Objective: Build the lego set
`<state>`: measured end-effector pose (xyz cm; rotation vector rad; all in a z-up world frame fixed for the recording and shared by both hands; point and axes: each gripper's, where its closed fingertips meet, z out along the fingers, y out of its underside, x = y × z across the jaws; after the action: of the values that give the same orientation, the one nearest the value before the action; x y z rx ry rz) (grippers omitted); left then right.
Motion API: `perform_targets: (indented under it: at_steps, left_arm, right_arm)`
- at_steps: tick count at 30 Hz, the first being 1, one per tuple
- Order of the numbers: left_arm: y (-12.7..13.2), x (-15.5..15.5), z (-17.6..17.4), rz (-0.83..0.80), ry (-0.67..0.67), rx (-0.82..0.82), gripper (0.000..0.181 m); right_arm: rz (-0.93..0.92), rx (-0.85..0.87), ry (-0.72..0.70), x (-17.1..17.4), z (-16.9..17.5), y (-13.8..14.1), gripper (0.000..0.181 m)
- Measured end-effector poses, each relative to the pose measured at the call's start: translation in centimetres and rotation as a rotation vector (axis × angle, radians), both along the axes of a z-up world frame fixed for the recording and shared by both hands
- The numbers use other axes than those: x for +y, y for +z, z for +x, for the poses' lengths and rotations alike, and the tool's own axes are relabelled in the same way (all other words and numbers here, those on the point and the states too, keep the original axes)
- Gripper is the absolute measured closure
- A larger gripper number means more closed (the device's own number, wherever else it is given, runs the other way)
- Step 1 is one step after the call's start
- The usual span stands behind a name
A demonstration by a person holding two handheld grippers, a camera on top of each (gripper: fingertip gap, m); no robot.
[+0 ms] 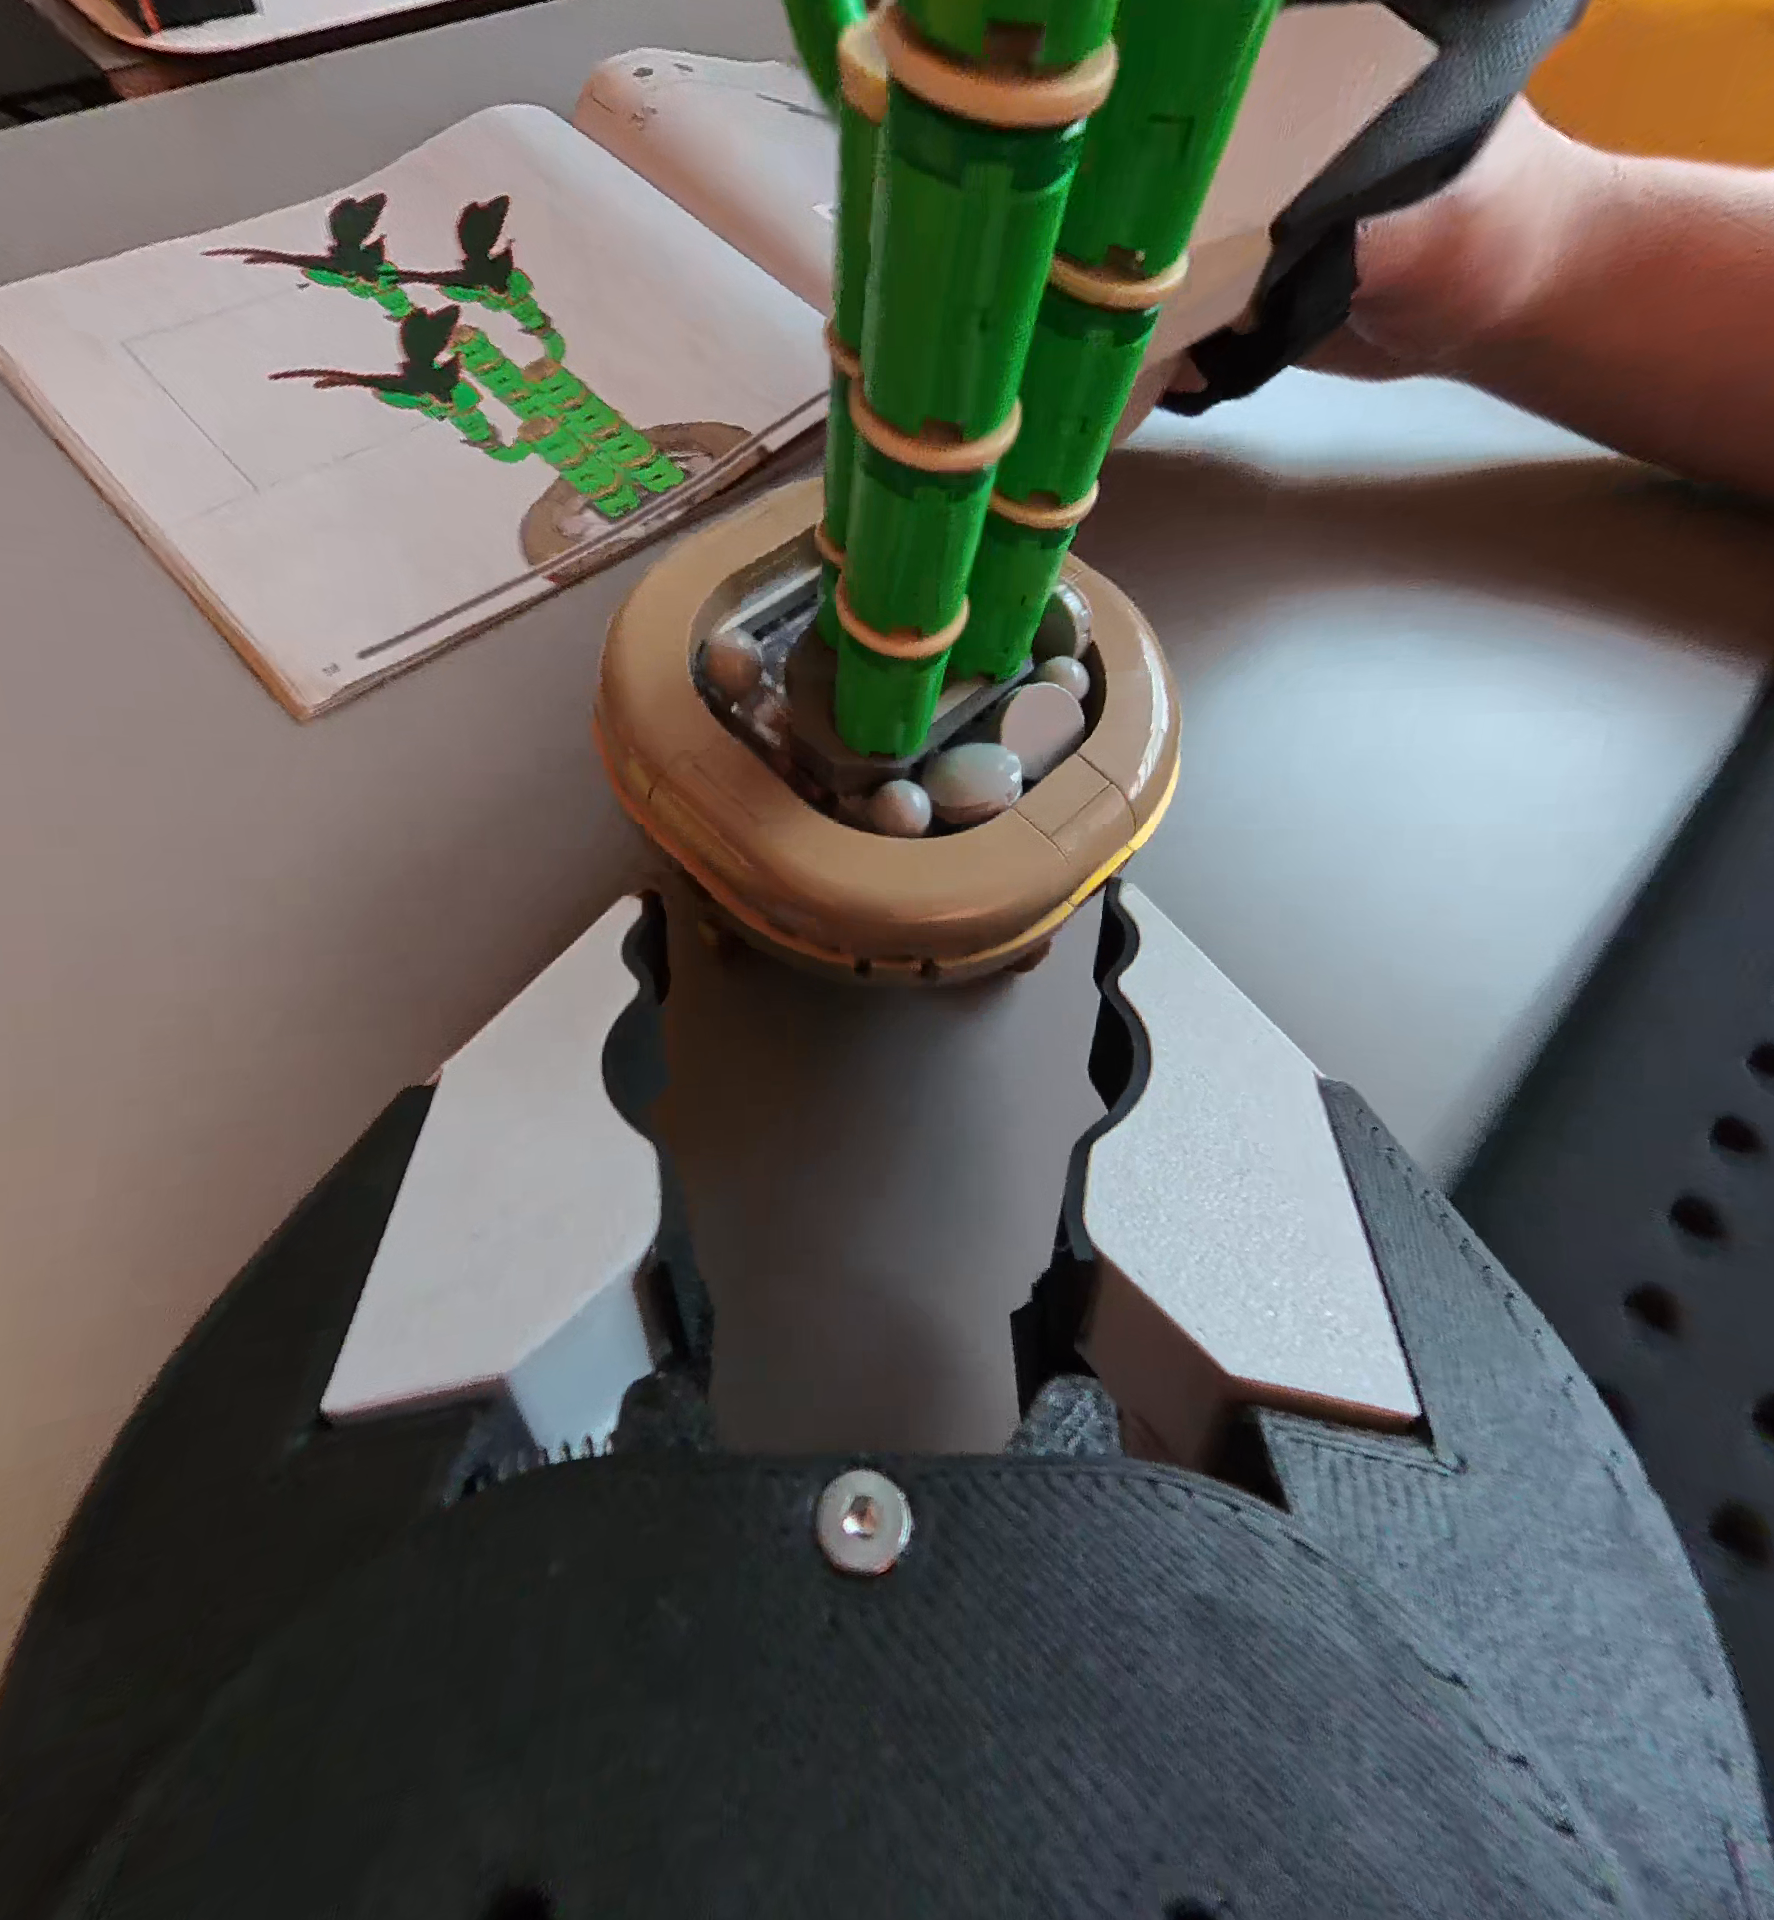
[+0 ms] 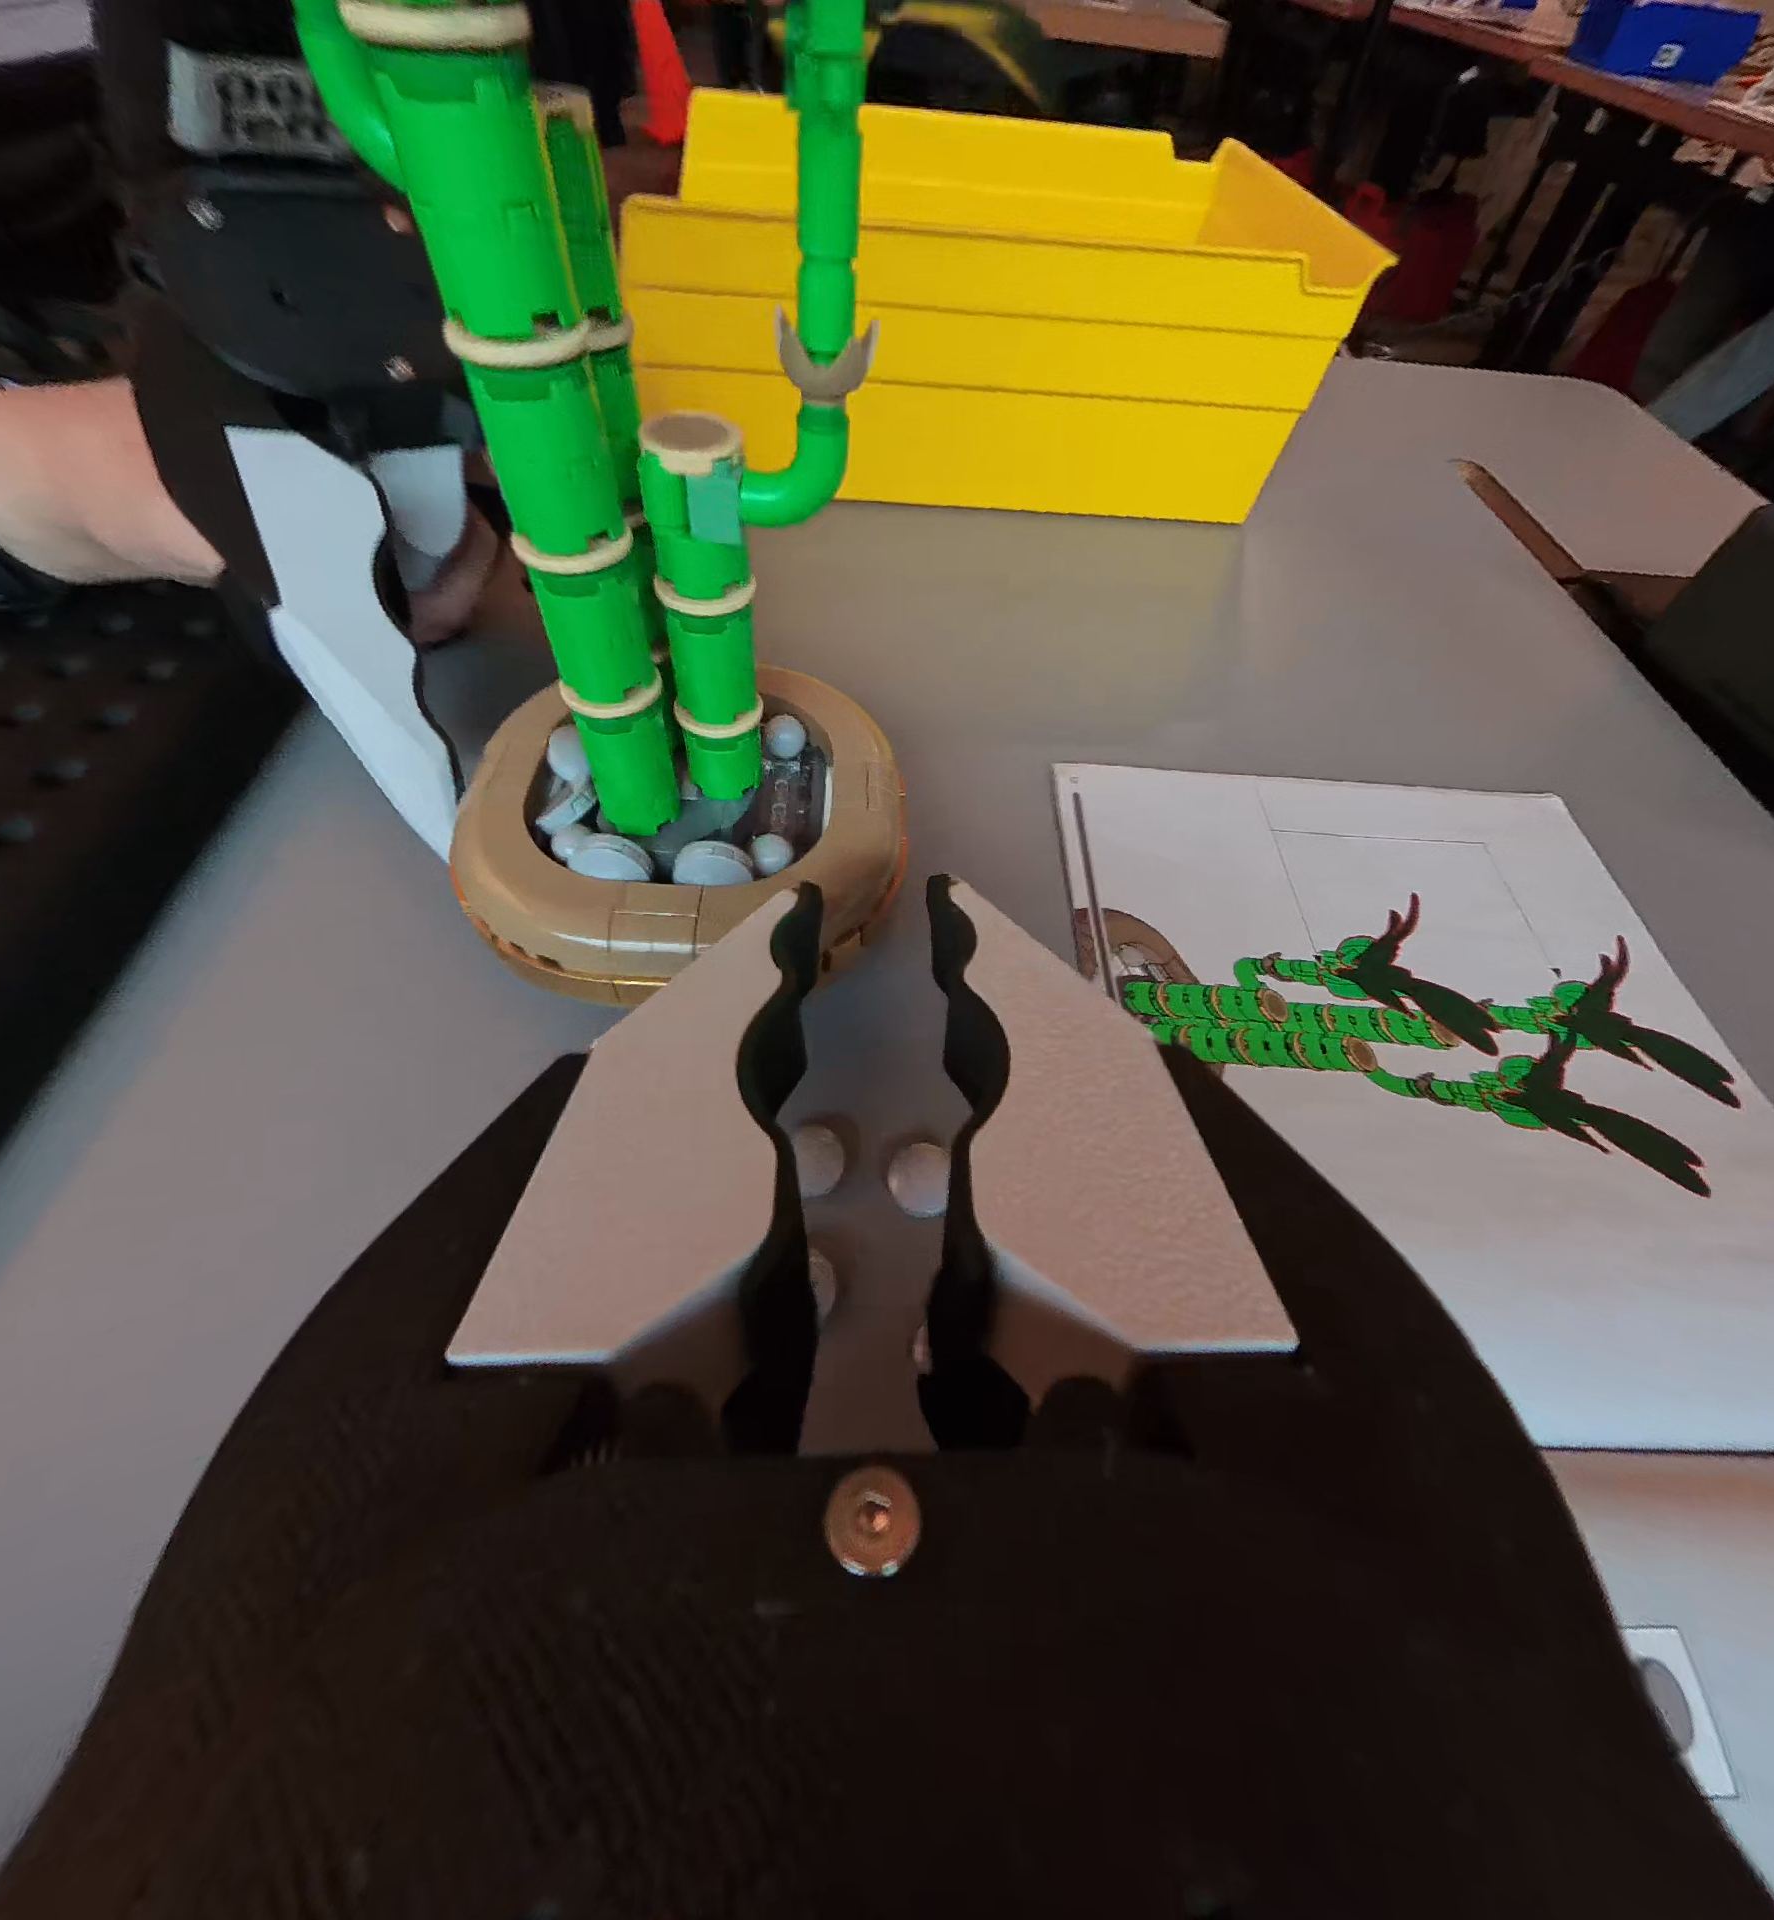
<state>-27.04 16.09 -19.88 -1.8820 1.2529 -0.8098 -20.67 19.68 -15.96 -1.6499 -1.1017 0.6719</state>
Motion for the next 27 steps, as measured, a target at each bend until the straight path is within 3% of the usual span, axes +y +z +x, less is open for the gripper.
perform_targets:
  at_steps: [10, 15, 17, 27]
  left_arm:
    - [0.4, 3.5, -2.9, 0.011, 0.229, -0.021, 0.122]
    - [0.6, 2.8, -2.0, 0.056, 0.188, -0.016, 0.125]
    - [0.6, 2.4, -1.5, 0.072, 0.161, -0.009, 0.116]
    - [0.0, 2.1, -1.3, 0.078, 0.140, 0.031, 0.117]
  right_arm:
    - [-0.015, -0.030, 0.069, -1.5, -1.3, -0.2, 0.172]
    - [0.049, 0.004, 0.069, -1.5, -1.4, 1.2, 0.173]
    - [0.042, -0.017, 0.065, -1.5, -1.7, 0.8, 0.174]
    - [0.077, -0.081, 0.048, -1.4, -3.1, 0.0, 0.175]
